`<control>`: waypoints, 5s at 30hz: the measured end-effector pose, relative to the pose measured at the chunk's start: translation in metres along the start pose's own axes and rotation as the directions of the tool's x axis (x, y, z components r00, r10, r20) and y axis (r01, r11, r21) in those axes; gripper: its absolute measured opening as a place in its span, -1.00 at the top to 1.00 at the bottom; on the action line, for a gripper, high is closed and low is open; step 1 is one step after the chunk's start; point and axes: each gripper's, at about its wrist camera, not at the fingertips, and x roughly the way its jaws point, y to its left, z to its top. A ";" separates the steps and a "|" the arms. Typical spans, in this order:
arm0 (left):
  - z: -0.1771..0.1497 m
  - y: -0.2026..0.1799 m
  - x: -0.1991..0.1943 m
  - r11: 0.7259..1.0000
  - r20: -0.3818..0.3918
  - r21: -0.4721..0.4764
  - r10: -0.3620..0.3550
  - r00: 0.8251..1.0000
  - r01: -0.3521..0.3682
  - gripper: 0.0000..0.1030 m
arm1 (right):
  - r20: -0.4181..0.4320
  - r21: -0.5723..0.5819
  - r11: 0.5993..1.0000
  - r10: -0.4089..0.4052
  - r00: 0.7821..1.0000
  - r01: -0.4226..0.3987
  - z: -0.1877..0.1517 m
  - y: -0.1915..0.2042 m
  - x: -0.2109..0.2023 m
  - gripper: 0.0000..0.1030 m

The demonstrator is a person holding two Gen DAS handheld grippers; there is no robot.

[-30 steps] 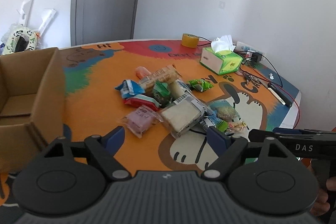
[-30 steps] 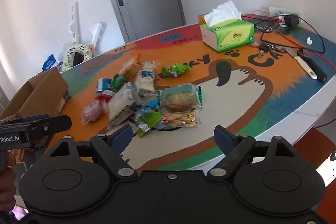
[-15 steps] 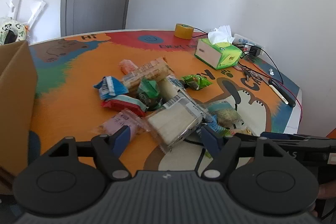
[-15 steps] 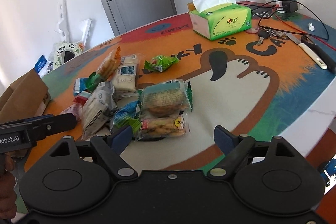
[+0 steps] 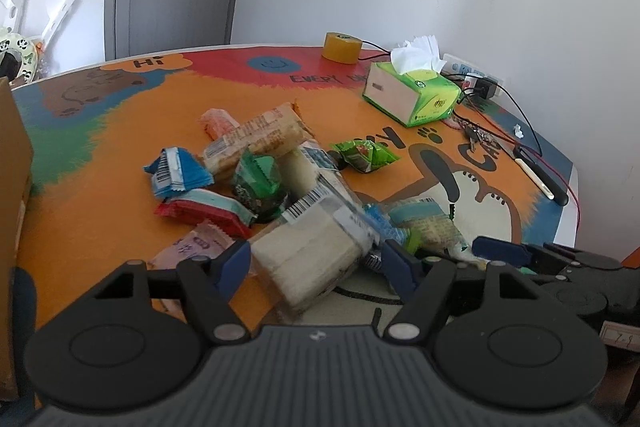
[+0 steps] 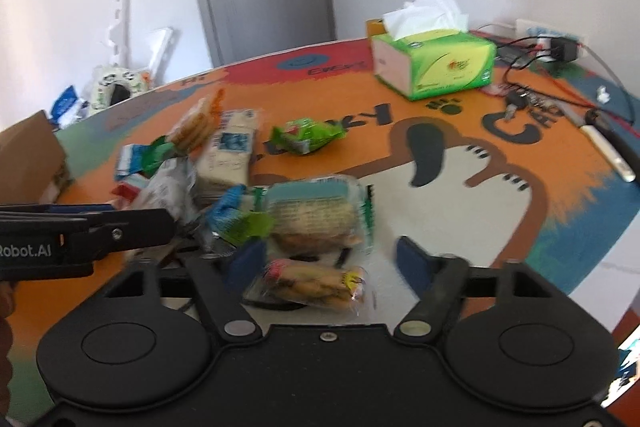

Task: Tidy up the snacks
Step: 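Move both grippers down toward the pile of packaged snacks, then grasp the white bread pack with the left gripper while the right grasps a yellow-labelled stick snack, then carry both snacks over the cardboard box and open both grippers to drop them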

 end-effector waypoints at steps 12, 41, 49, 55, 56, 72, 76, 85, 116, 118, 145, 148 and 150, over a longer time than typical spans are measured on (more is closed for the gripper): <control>-0.006 -0.011 0.020 0.999 -0.020 0.042 0.013 1.000 -0.012 -0.49 | -0.005 0.133 0.990 0.045 0.999 -0.044 0.002 -0.036 -0.007 0.59; -0.021 -0.008 0.009 1.000 0.017 0.028 -0.002 1.000 0.001 -0.19 | -0.050 0.055 0.998 0.025 0.998 -0.022 -0.013 -0.019 -0.034 0.60; -0.023 -0.001 -0.016 1.000 0.033 0.012 -0.002 0.999 0.002 0.21 | -0.011 0.062 0.995 0.075 0.997 -0.074 -0.007 -0.006 -0.038 0.60; -0.023 -0.001 -0.025 1.000 0.027 0.010 0.024 0.999 -0.024 0.12 | -0.005 0.067 0.994 0.090 0.996 -0.090 -0.008 -0.004 -0.039 0.60; -0.022 -0.002 -0.026 0.999 0.033 0.018 0.036 0.999 -0.037 0.08 | -0.007 0.070 0.994 0.088 0.996 -0.087 -0.008 -0.005 -0.039 0.60; -0.014 -0.022 0.008 0.998 -0.015 0.038 0.047 0.999 -0.046 -0.54 | -0.023 0.119 0.989 0.087 0.996 -0.084 -0.014 -0.027 -0.028 0.60; -0.014 -0.027 0.018 0.996 -0.006 0.059 0.068 0.998 -0.067 -0.55 | -0.020 0.128 0.988 0.088 0.996 -0.085 -0.013 -0.032 -0.027 0.60; -0.023 -0.030 0.021 0.992 0.000 0.080 0.093 0.996 -0.093 -0.54 | -0.008 0.115 0.991 0.070 0.998 -0.069 -0.015 -0.029 -0.028 0.60; -0.004 0.001 -0.079 0.995 0.161 -0.016 0.100 0.982 -0.098 -0.21 | 0.092 0.064 0.977 0.199 0.976 -0.205 0.019 0.029 -0.063 0.60; -0.003 0.005 -0.086 0.994 0.174 -0.024 0.110 0.979 -0.108 -0.21 | 0.104 0.055 0.973 0.216 0.971 -0.222 0.023 0.037 -0.066 0.60; 0.001 0.078 -0.167 0.961 0.263 -0.139 0.269 0.927 -0.239 -0.21 | 0.115 -0.059 0.926 0.378 0.919 -0.374 0.052 0.136 -0.068 0.60; -0.001 0.089 -0.172 0.955 0.262 -0.160 0.285 0.922 -0.250 -0.21 | 0.108 -0.079 0.919 0.394 0.913 -0.387 0.055 0.149 -0.066 0.60; -0.003 0.097 -0.174 0.952 0.259 -0.172 0.293 0.920 -0.255 -0.21 | 0.103 -0.092 0.914 0.403 0.909 -0.395 0.056 0.156 -0.066 0.60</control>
